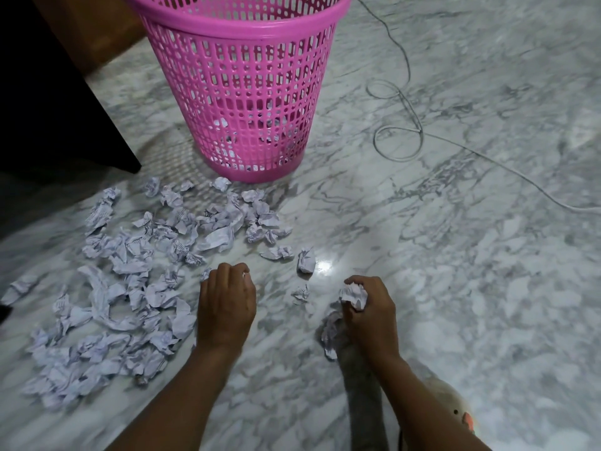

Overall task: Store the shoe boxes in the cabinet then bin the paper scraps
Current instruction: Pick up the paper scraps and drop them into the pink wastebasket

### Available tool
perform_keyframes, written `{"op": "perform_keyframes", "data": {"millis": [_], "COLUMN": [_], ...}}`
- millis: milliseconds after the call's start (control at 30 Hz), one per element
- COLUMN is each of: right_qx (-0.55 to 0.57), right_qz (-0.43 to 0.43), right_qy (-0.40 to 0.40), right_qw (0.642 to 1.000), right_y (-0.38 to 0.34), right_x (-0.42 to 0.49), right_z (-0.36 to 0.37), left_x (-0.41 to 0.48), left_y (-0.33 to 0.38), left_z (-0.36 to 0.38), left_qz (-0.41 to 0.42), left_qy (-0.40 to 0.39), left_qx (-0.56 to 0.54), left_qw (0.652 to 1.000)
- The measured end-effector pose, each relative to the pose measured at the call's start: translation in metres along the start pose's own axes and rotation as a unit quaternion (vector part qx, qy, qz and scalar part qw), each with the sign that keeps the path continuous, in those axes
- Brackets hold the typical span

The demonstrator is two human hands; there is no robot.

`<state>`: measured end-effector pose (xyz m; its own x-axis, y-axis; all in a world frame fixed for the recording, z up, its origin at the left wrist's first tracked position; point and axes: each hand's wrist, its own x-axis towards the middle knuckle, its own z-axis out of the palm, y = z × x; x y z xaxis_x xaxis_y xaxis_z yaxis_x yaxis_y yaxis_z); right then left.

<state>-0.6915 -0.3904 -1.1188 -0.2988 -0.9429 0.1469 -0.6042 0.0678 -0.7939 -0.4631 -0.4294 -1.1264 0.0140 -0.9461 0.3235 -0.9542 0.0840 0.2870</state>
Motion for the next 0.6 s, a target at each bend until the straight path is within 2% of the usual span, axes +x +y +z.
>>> {"op": "perform_keyframes", "data": {"millis": [100, 167, 233, 367, 500, 600], "right_qx": [-0.087, -0.200, -0.249, -0.233, -0.127, -0.133], "right_qz": [0.008, -0.030, -0.064, -0.122, -0.108, -0.093], "right_qy": [-0.054, -0.073, -0.064, -0.069, -0.092, -0.145], "right_qw": [0.995, 0.977, 0.964, 0.962, 0.982, 0.976], "right_y": [-0.009, -0.006, 0.000, 0.004, -0.006, -0.019], "right_x": [-0.024, -0.041, -0.054, -0.045, -0.011, 0.006], "right_z": [0.013, 0.024, 0.031, 0.029, 0.027, 0.039], "left_x": [0.001, 0.000, -0.003, -0.013, -0.022, -0.030], "left_y": [0.003, 0.004, 0.003, -0.004, -0.013, -0.019], "left_z": [-0.002, -0.004, -0.006, -0.011, -0.019, -0.023], "left_qz": [0.005, 0.012, 0.017, 0.008, 0.004, -0.017], "left_qy": [-0.002, -0.003, -0.007, -0.005, 0.022, 0.023], "left_qx": [-0.001, 0.001, 0.008, 0.022, 0.029, 0.031], "left_qw": [1.000, 1.000, 1.000, 1.000, 0.999, 0.999]}}
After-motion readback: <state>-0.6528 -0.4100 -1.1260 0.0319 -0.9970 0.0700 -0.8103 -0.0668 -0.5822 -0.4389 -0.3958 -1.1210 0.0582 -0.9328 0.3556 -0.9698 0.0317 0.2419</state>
